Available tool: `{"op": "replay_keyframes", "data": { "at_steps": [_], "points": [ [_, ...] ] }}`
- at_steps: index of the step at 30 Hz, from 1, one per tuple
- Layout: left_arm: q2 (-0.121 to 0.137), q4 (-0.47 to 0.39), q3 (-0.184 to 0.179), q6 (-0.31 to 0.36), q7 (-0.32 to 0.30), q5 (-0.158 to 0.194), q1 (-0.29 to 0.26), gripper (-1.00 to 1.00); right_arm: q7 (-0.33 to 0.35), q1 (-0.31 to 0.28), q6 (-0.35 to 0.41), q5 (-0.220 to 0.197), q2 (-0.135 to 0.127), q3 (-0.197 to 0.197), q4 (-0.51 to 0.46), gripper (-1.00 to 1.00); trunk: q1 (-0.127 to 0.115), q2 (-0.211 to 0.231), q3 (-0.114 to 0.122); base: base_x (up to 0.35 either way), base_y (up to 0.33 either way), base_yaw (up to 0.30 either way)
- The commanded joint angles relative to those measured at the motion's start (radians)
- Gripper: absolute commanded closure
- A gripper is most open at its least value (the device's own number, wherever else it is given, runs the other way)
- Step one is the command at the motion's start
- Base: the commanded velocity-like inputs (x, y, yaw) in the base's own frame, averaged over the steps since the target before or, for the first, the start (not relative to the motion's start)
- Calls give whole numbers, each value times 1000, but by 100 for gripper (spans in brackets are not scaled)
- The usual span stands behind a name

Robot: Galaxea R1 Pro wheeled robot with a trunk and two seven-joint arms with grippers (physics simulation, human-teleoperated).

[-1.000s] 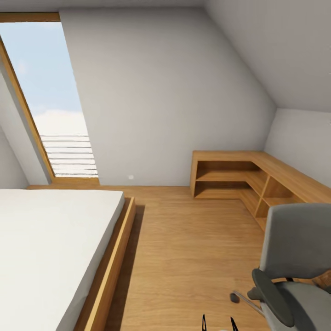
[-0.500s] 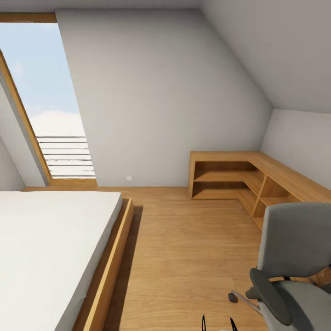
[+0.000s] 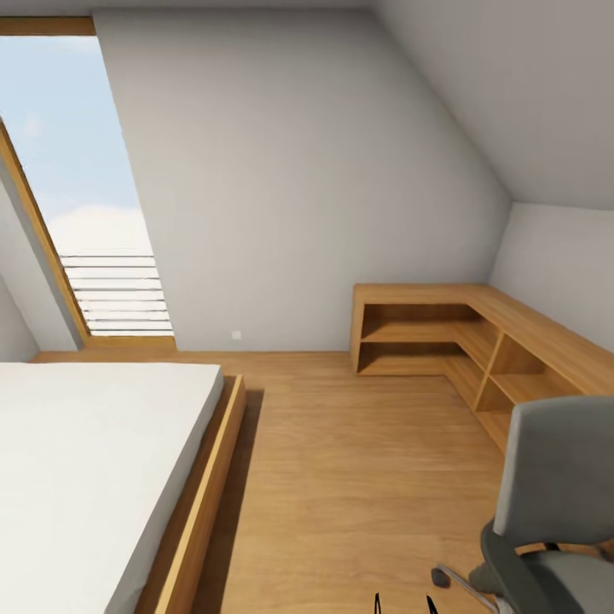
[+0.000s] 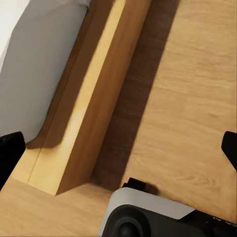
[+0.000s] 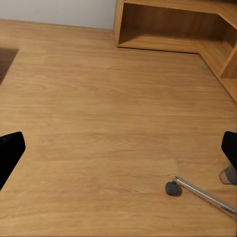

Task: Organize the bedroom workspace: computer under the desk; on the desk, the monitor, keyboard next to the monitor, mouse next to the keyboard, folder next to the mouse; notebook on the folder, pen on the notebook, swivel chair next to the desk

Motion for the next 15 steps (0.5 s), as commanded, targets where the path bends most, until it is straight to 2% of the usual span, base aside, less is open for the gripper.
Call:
{"op": "replay_keyframes", "data": {
  "at_steps": [1, 15],
  "points": [
    [1, -1, -5, -6, 5, 10, 0, -100, -6, -1, -1, -4, 0, 9, 0, -100, 1, -1, -1, 314, 0, 0],
    [1, -1, -5, -6, 6, 10, 0, -100, -5, -1, 2, -4, -2, 7, 1, -100, 1, -1, -1, 319, 0, 0]
  ]
}}
